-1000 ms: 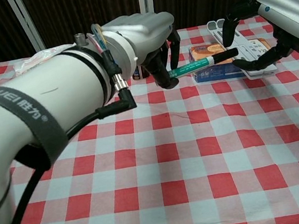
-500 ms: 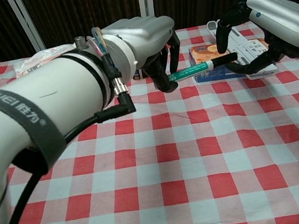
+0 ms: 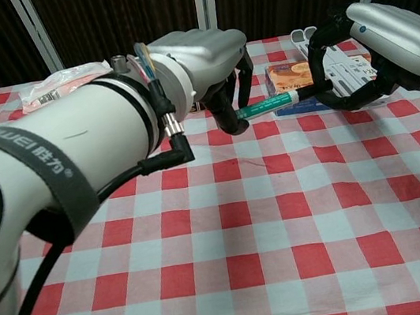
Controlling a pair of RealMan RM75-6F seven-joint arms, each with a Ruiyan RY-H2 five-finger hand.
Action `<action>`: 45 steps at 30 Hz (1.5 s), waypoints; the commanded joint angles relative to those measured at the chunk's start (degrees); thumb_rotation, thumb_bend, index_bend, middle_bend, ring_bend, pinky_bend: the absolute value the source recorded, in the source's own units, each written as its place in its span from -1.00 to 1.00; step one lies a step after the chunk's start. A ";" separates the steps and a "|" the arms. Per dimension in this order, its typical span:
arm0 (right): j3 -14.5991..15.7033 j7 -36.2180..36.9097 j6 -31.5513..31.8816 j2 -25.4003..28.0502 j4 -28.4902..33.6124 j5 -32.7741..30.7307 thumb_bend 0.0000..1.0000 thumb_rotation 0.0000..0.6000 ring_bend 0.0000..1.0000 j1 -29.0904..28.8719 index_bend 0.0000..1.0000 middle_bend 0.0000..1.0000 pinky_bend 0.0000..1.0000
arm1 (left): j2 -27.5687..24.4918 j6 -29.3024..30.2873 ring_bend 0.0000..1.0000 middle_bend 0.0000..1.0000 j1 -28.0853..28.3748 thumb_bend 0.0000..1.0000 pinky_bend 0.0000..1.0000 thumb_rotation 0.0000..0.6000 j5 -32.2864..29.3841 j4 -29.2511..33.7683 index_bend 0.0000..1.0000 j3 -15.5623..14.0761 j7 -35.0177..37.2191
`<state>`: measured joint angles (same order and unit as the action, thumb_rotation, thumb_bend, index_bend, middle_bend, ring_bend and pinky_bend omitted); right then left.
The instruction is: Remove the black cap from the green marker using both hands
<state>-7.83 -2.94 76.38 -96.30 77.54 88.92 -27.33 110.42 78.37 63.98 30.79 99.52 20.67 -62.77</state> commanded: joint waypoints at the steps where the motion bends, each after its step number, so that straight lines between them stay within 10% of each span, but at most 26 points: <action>1: -0.15 0.31 0.11 0.02 -0.19 -0.13 -0.48 1.00 -0.52 -0.02 0.35 0.22 -0.97 | -0.11 0.02 0.99 0.18 -0.03 -0.17 1.00 1.00 -0.12 0.08 0.16 0.01 0.14; 14: -0.17 2.49 1.08 1.09 -1.78 -1.15 -0.41 1.00 -0.39 1.03 0.52 0.35 -0.88 | -3.26 -0.21 0.99 0.18 -2.83 -0.18 1.00 1.00 0.62 1.01 0.16 -2.21 3.57; 32: 3.08 8.09 -1.04 -3.09 -12.85 -3.69 -0.43 1.00 -0.39 4.26 0.52 0.32 -0.88 | -1.39 -7.56 0.98 0.16 -11.57 -0.22 1.00 1.00 11.33 -12.47 0.15 -14.02 17.21; 45: 3.32 8.63 -0.99 -1.07 -10.41 -1.48 -0.91 1.00 -0.91 3.50 -0.23 -0.41 -1.00 | -3.65 -8.91 0.94 -0.09 -13.67 -0.59 1.00 1.00 13.91 -10.87 -0.28 -12.34 18.44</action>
<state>-4.37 5.95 75.05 -97.81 66.56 87.24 -23.85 107.15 69.20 50.55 44.22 88.18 8.06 -44.43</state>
